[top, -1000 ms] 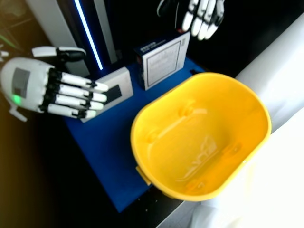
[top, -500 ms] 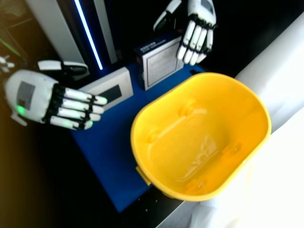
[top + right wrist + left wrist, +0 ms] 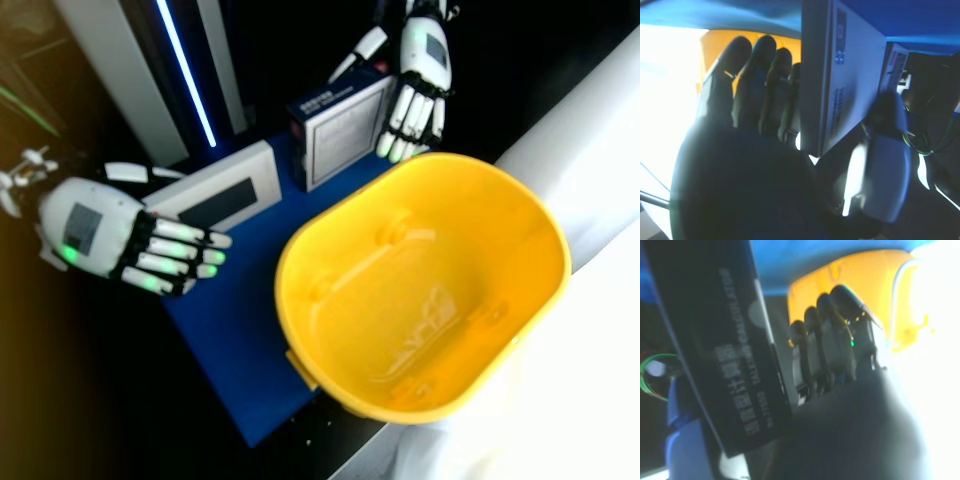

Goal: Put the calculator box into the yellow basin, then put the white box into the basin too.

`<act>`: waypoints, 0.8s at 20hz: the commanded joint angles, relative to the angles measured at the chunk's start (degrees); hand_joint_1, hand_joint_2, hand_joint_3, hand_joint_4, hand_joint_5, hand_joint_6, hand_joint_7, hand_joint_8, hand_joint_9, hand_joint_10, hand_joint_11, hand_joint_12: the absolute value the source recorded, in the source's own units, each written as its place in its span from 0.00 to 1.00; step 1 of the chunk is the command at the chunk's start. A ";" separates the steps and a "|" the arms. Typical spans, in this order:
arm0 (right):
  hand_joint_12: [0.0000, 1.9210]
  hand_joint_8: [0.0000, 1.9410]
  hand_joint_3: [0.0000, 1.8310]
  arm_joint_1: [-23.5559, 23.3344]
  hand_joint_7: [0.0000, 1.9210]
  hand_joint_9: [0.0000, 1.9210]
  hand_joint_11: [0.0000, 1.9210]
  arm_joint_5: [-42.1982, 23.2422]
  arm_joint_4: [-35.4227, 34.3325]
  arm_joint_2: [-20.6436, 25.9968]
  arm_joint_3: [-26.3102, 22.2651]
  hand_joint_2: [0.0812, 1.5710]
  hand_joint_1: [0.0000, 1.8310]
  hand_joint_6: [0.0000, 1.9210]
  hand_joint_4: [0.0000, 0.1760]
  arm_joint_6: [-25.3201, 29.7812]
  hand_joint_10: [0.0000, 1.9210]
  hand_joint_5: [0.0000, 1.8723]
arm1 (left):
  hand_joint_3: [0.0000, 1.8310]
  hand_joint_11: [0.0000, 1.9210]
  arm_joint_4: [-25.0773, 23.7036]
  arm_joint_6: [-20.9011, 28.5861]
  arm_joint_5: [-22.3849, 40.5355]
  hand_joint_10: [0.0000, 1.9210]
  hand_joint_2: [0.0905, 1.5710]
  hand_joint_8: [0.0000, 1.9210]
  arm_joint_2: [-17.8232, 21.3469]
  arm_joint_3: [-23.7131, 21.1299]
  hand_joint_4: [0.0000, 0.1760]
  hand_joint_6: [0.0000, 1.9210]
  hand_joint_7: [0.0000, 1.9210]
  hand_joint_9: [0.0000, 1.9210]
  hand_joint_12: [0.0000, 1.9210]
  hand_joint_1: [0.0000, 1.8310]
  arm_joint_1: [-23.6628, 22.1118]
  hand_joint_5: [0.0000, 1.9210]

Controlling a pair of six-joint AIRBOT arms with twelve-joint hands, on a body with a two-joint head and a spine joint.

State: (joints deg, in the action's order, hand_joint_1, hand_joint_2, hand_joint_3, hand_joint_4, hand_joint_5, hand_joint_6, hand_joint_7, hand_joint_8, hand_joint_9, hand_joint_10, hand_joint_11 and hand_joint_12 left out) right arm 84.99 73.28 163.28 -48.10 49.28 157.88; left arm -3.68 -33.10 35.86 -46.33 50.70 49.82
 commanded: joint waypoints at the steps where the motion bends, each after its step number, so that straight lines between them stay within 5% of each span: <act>1: 0.88 0.68 0.00 -0.49 0.40 0.32 0.20 5.75 0.06 -0.02 0.10 0.75 0.71 0.59 0.00 0.31 0.75 0.45 | 0.01 0.21 -0.17 -0.78 2.59 0.09 0.72 0.03 -0.71 0.23 0.00 0.50 0.42 0.41 0.74 0.61 0.45 0.42; 2: 0.87 0.70 0.00 -0.80 0.39 0.34 0.24 5.75 0.06 -0.02 0.15 0.76 0.73 0.63 0.00 0.32 0.78 0.44 | 0.01 0.27 0.18 -0.78 3.16 0.13 0.74 0.52 -0.67 0.30 0.00 0.63 0.42 0.46 0.74 0.63 0.77 0.43; 3: 0.85 0.70 0.00 -1.02 0.38 0.35 0.27 5.76 0.07 -0.02 0.18 0.76 0.73 0.64 0.00 0.32 0.77 0.45 | 0.00 0.36 0.52 -0.77 3.82 0.58 0.74 0.57 -0.62 0.31 0.00 0.64 0.44 0.46 0.72 0.72 1.04 0.39; 5: 0.85 0.69 0.00 -1.25 0.39 0.36 0.29 5.94 0.10 -0.02 0.18 0.76 0.73 0.65 0.00 0.33 0.77 0.44 | 0.00 0.44 0.98 0.34 6.13 0.70 0.73 0.61 -0.54 0.35 0.00 0.61 0.44 0.47 0.73 0.74 1.58 0.38; 8: 0.81 0.65 0.00 -1.24 0.40 0.39 0.33 8.96 0.24 -0.04 0.13 0.74 0.74 0.62 0.00 1.91 0.73 0.46 | 0.00 0.32 1.28 3.91 11.75 0.77 0.74 0.65 0.05 0.45 0.00 0.58 0.45 0.40 0.85 0.74 2.25 0.40; 9: 0.81 0.67 0.00 -1.24 0.41 0.40 0.33 10.27 0.50 -0.04 0.10 0.74 0.67 0.59 0.00 2.64 0.63 0.48 | 0.00 0.29 1.20 5.16 14.50 0.78 0.75 0.66 0.48 0.15 0.00 0.58 0.45 0.39 0.87 0.74 2.38 0.39; 12: 0.82 0.66 0.00 -1.24 0.43 0.41 0.32 12.48 0.74 -0.03 -0.01 0.74 0.64 0.60 0.10 3.32 0.57 0.47 | 0.00 0.33 1.25 5.47 21.44 0.76 0.74 0.63 2.40 -1.46 0.00 0.56 0.46 0.41 0.84 0.74 2.44 0.40; 16: 0.80 0.64 0.00 -1.24 0.44 0.40 0.29 12.47 0.22 -0.40 0.09 0.74 0.65 0.59 0.11 3.31 0.55 0.47 | 0.00 0.35 2.31 4.82 33.90 0.70 0.72 0.59 4.79 -3.26 0.00 0.59 0.46 0.45 0.76 0.74 1.75 0.41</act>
State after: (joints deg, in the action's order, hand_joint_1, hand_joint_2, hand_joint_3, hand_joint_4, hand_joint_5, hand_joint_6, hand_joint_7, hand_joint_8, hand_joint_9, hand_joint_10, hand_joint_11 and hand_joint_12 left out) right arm 84.51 78.83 163.28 -48.45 49.28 160.46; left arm -2.76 -28.80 59.81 -41.69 47.70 52.38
